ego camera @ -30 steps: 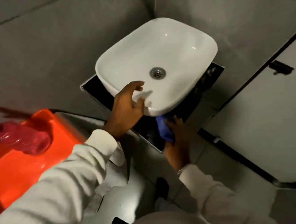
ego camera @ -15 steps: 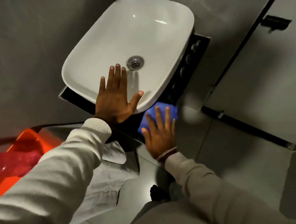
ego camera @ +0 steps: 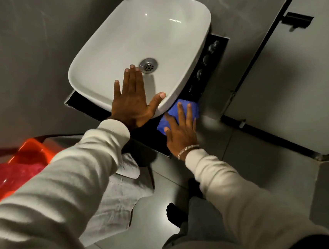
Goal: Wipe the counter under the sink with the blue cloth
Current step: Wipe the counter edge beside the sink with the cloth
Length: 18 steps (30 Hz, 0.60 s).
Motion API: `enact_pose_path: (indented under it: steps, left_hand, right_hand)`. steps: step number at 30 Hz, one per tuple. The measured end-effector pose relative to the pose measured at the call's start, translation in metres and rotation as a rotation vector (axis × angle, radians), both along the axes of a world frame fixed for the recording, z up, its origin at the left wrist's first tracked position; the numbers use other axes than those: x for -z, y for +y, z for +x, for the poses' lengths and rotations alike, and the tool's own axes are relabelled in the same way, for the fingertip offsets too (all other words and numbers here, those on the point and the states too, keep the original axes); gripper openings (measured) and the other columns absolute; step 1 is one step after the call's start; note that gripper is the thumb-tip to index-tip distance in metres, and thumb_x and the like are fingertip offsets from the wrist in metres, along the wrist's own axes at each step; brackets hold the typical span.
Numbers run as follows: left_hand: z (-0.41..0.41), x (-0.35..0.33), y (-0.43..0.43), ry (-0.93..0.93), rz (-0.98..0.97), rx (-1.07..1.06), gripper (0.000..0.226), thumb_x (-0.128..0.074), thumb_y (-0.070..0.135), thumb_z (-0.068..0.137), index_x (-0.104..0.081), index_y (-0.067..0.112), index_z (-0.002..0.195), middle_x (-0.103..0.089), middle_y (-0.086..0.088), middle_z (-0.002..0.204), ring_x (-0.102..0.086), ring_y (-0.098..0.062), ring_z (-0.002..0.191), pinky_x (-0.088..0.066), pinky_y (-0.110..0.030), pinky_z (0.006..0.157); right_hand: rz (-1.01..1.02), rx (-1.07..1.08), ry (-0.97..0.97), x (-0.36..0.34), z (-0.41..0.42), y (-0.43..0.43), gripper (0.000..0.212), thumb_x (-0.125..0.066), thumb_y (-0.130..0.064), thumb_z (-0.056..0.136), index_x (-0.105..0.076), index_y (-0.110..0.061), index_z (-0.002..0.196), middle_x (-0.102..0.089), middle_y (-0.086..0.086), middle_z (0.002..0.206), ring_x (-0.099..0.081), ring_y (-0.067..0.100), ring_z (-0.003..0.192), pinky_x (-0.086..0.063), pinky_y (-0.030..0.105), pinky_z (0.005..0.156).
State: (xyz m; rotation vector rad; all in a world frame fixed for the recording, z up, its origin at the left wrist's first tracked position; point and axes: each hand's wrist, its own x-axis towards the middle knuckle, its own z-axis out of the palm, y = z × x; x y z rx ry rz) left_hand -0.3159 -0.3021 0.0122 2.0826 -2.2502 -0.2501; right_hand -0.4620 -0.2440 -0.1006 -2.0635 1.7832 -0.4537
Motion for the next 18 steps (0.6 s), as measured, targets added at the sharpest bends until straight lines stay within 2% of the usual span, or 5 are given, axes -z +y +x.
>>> enact_pose_path:
  steps: [3, 5, 9, 13, 18]
  left_hand:
    - [-0.021, 0.006, 0.004, 0.025, -0.052, -0.090, 0.101, -0.011, 0.078, 0.079, 0.005, 0.008, 0.150, 0.003, -0.008, 0.163, 0.006, -0.020, 0.150, 0.001, -0.051, 0.121]
    - [-0.030, 0.007, 0.000, 0.047, -0.076, -0.178, 0.103, -0.009, 0.080, 0.077, 0.003, 0.008, 0.150, 0.001, -0.008, 0.163, 0.004, -0.020, 0.150, 0.001, -0.051, 0.121]
    - [-0.045, 0.012, -0.012, 0.082, -0.112, -0.230, 0.104, -0.010, 0.081, 0.076, 0.001, 0.008, 0.150, -0.001, -0.009, 0.163, 0.001, -0.021, 0.150, -0.002, -0.052, 0.120]
    - [-0.068, 0.014, -0.028, 0.145, -0.075, -0.291, 0.104, -0.010, 0.082, 0.075, 0.005, 0.011, 0.150, 0.002, -0.007, 0.163, 0.004, -0.020, 0.150, -0.001, -0.052, 0.120]
    - [-0.096, 0.007, -0.051, 0.174, -0.015, -0.389, 0.106, -0.008, 0.082, 0.071, 0.007, 0.012, 0.150, 0.005, -0.006, 0.163, 0.009, -0.018, 0.150, 0.002, -0.051, 0.121]
  right_hand:
    - [-0.101, -0.232, -0.084, 0.009, -0.023, 0.023, 0.038, -0.052, -0.030, 0.094, -0.062, -0.020, 0.130, -0.036, 0.014, 0.158, -0.019, 0.042, 0.150, -0.025, 0.060, 0.118]
    - [-0.104, -0.324, -0.091, 0.012, -0.054, -0.004, 0.035, -0.050, -0.033, 0.096, -0.063, -0.024, 0.128, -0.034, 0.008, 0.160, -0.016, 0.038, 0.151, -0.022, 0.058, 0.120]
    - [-0.006, -0.214, -0.039, 0.005, -0.082, -0.076, 0.042, -0.047, -0.033, 0.098, -0.049, -0.023, 0.140, -0.015, 0.001, 0.166, 0.002, 0.029, 0.155, -0.012, 0.057, 0.123]
    - [-0.016, -0.137, -0.059, 0.009, -0.074, -0.077, 0.064, -0.037, -0.044, 0.097, -0.030, -0.013, 0.152, -0.011, 0.006, 0.166, 0.003, 0.028, 0.154, -0.012, 0.052, 0.125]
    - [-0.016, -0.177, 0.035, 0.015, -0.096, -0.104, 0.067, -0.035, -0.047, 0.093, -0.025, -0.019, 0.153, -0.011, -0.001, 0.167, 0.008, 0.020, 0.152, -0.014, 0.053, 0.122]
